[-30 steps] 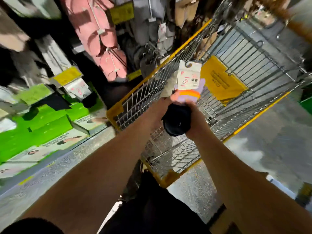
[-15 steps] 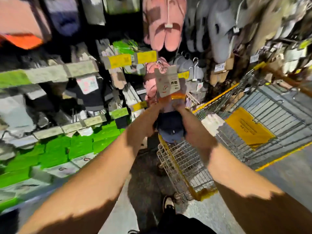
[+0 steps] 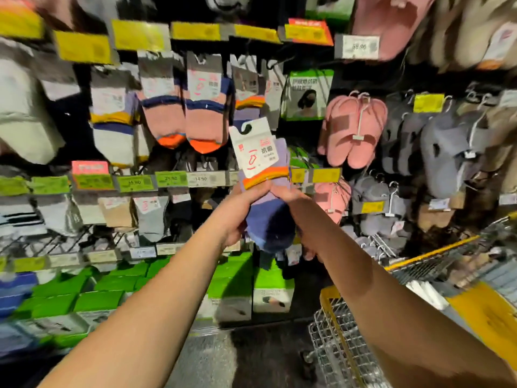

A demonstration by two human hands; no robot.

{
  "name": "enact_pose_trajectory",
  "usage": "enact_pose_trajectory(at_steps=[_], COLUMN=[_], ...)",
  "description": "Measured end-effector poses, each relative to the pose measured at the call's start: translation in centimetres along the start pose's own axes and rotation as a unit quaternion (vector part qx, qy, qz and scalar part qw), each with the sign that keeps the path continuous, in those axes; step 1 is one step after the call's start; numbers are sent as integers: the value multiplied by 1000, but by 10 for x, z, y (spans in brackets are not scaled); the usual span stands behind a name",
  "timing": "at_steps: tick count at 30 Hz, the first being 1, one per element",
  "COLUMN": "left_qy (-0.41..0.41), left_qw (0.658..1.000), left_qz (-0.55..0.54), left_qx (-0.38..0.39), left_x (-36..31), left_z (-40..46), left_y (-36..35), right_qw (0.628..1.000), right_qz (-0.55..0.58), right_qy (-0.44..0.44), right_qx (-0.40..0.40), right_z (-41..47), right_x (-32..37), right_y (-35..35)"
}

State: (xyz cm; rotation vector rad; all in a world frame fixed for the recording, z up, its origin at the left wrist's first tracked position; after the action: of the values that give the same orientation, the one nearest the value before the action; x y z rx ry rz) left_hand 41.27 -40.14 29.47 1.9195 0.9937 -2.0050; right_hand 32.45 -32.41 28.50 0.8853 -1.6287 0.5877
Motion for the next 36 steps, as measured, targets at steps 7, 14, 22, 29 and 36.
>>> enact_pose_trajectory(at_steps=[7, 14, 22, 29, 36], left_qy=[-99, -158, -198, -138, -165], left_qw=[991, 980, 961, 918, 905], left_qz=[-29, -53, 100, 302, 310], left_qx=[-82, -109, -163, -215, -238], left_x=[-69, -95, -103, -103, -113], left_z=[-11, -24, -30, -17, -4], left_y=[24, 33, 44, 40, 39], right_qw=[990, 971, 973, 961, 940], right_qz=[63, 101, 37, 187, 281], right_qy=[89, 217, 229, 146, 61], right_qx=[86, 1, 4, 142, 185], right_z=[8, -5, -5, 19, 48], right_x=[56, 110, 125, 114, 102], right_y=[-39, -33, -46, -50, -54])
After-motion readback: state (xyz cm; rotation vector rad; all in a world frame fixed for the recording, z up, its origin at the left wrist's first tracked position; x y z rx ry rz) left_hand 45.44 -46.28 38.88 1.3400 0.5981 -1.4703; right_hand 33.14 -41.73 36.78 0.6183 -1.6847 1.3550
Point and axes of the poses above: each hand's wrist, its own z-axis towards the middle knuckle, its own y-axis out of the back of the hand, x = y × z, the point moved 8 cm from there along z, towards the middle knuckle, and after that the axes turned 2 degrees about -z, right-handed, at the moved point
